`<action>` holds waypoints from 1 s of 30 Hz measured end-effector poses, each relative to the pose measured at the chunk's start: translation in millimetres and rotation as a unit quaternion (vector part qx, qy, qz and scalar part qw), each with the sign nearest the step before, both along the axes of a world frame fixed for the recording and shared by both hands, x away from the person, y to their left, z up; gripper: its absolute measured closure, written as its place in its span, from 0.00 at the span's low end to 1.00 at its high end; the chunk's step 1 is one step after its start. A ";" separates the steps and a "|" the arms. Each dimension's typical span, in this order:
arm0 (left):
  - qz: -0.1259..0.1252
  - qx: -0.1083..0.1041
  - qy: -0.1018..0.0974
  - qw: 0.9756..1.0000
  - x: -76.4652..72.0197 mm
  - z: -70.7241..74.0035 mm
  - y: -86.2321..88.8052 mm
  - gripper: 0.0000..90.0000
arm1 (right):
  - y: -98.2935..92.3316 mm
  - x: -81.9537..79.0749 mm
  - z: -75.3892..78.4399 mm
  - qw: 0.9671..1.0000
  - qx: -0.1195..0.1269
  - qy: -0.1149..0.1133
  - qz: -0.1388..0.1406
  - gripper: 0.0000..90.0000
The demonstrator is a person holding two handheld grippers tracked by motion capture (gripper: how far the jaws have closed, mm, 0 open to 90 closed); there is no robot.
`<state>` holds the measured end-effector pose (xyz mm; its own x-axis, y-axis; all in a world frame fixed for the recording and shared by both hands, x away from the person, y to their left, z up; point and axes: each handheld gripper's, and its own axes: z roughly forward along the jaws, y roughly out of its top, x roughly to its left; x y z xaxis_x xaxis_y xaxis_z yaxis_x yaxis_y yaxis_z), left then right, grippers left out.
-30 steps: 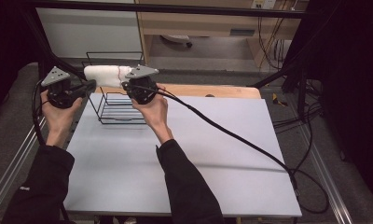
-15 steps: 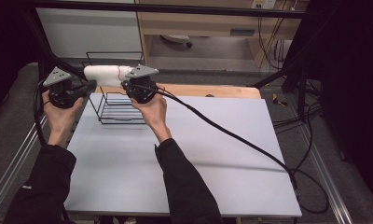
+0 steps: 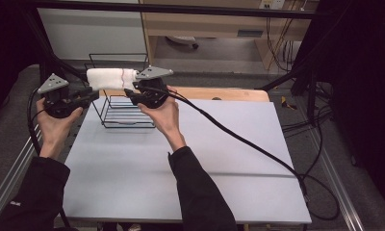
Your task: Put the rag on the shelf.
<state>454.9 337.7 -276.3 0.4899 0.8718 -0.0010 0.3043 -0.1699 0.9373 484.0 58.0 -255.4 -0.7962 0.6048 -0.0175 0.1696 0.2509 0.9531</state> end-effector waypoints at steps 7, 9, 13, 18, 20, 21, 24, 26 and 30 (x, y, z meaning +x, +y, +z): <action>-0.002 -0.003 0.015 1.000 -13.5 -13.9 1.6 0.57 | -18.2 -11.6 -2.0 1.000 -0.004 0.009 0.001 0.49; -0.002 -0.006 0.021 1.000 -17.3 -19.7 1.2 0.53 | -23.7 -14.7 -4.0 1.000 -0.005 0.013 0.002 0.43; -0.011 -0.006 0.034 0.999 -26.3 -33.7 -1.6 0.48 | -36.4 -21.2 -10.1 1.000 -0.016 0.022 0.001 0.31; -0.016 0.008 0.058 0.998 -34.4 -52.2 -6.2 0.37 | -57.2 -27.3 -21.2 0.999 -0.024 0.040 -0.009 0.18; -0.016 0.008 0.064 0.998 -36.6 -60.4 -7.5 0.33 | -64.9 -29.4 -26.1 0.999 -0.021 0.046 -0.014 0.15; -0.016 0.009 0.066 0.998 -37.7 -64.5 -8.2 0.32 | -70.4 -31.5 -29.9 0.999 -0.018 0.048 -0.016 0.14; -0.016 0.009 0.071 0.997 -42.3 -76.7 -11.8 0.26 | -83.9 -35.2 -39.7 0.998 -0.020 0.049 -0.024 0.12; -0.017 0.010 0.075 0.997 -45.6 -84.1 -14.1 0.23 | -93.3 -37.0 -46.9 0.998 -0.023 0.057 -0.022 0.11; -0.022 0.012 0.086 0.996 -51.0 -96.1 -18.7 0.15 | -110.9 -40.9 -66.1 0.997 -0.024 0.074 -0.019 0.08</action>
